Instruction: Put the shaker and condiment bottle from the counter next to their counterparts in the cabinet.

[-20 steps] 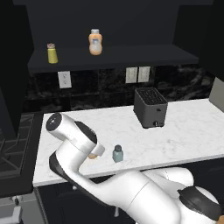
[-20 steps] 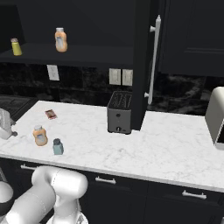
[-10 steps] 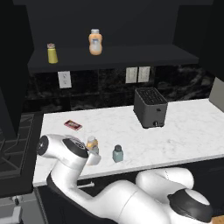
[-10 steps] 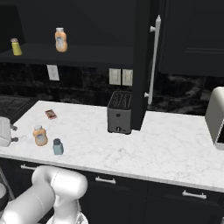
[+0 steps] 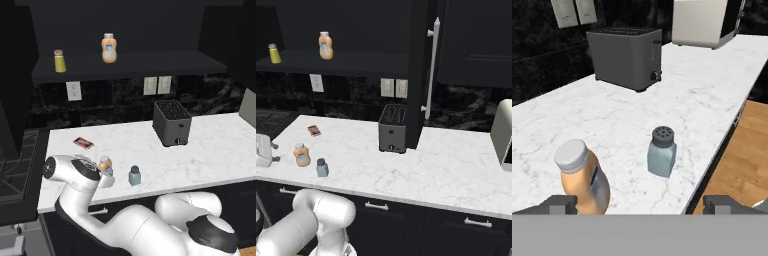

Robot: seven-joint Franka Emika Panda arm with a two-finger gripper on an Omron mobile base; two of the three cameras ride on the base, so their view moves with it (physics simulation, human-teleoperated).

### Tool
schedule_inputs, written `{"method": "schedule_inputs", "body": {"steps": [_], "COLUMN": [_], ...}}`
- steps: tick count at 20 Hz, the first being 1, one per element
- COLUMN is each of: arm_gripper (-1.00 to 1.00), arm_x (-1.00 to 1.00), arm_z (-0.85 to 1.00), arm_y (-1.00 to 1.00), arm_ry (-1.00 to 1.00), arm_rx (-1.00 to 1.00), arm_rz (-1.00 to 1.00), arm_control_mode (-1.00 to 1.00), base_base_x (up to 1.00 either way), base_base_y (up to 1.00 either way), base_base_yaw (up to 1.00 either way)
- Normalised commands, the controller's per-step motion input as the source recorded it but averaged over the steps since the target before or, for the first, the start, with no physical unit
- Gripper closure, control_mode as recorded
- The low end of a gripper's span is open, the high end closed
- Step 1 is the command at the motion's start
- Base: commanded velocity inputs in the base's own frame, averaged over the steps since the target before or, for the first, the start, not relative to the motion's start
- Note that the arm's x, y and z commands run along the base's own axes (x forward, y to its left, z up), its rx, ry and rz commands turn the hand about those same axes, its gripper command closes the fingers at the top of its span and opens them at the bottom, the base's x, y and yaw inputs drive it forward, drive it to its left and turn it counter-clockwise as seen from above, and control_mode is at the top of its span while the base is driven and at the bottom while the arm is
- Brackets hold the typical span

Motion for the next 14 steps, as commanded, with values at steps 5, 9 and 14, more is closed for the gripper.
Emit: {"method": "schedule_inputs", "body": {"steps": [5, 9, 14], "arm_gripper": [-1.00, -1.00, -1.00], "arm_x": [0.43, 0.13, 0.01], "arm_z": [-0.20, -0.20, -0.27], "arm_y": [0.00, 0.00, 0.00], "arm_ry": [0.00, 0.00, 0.01], "arm_rx": [-0.03, -0.02, -0.02], "arm_rz": [0.04, 0.08, 0.09], "arm_control_mode": [-1.00, -1.00, -1.00], "base_base_x": [0.00, 0.00, 0.00], "base_base_y": [0.00, 0.00, 0.00], "base_base_yaw": [0.00, 0.00, 0.00]}}
